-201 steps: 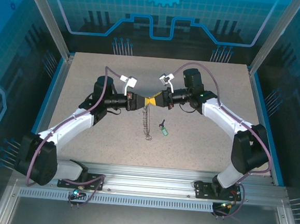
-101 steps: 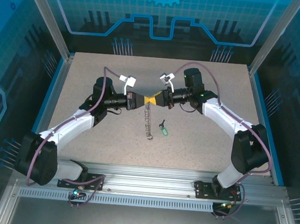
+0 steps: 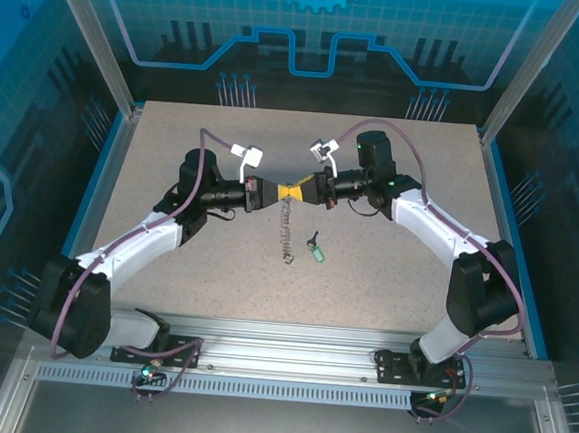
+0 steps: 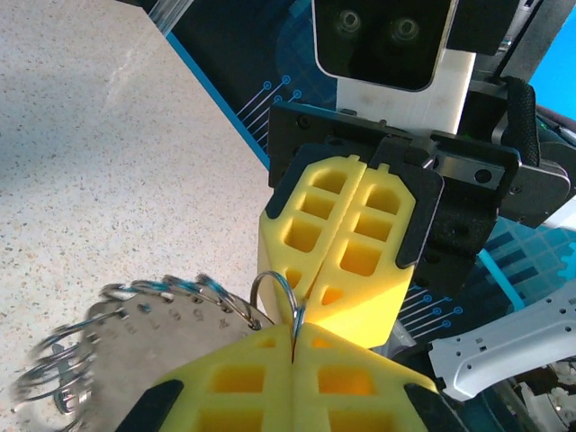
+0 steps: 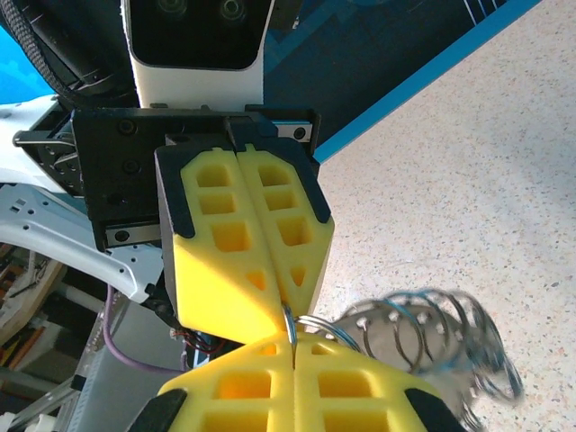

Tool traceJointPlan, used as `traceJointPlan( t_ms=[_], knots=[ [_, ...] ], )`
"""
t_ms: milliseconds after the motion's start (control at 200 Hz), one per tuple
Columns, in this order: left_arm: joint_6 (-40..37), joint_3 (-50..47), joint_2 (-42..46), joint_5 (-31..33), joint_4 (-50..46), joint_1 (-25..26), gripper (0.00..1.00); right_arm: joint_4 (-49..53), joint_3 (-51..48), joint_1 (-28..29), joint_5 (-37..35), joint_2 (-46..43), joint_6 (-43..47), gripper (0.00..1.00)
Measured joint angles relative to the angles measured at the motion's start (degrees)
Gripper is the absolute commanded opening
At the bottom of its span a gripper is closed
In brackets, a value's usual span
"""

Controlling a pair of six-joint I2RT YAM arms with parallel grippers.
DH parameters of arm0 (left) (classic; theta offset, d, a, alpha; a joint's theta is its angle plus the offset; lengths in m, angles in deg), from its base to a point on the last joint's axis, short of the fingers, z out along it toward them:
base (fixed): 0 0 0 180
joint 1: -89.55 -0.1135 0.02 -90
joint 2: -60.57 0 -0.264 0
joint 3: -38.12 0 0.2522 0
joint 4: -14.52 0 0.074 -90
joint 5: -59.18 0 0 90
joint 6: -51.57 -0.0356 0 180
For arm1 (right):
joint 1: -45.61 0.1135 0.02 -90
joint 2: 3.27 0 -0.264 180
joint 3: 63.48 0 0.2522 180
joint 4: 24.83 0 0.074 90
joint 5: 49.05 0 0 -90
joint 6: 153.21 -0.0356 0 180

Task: Put the keys on the keyring

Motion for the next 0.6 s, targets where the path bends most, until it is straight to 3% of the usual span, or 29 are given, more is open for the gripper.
traceJointPlan(
  t_ms=[60,145,380,595],
  knots=[
    [-0.02,0.0,0.0,0.0,0.07,0.31,0.0,-1.31,-1.31,-0.35,-0.33,-1.29,-0.85,0.33],
    [-0.17,-0.02,0.09,-0.02,0.33,0.94,0.0,-3.15,-4.57,-1.88,-1.49,-4.85,-3.3,0.38],
    [-2.1,-0.07,1.25,-0.04,1.09,1.18,0.0,-6.38,-10.82,-4.37,-6.88,-15.47,-7.48,0.39],
    [-5.4,-3.54,2.56,-0.02,8.33,1.22,0.0,-9.49,-14.58,-3.65,-11.69,-17.22,-11.17,0.39]
  ],
)
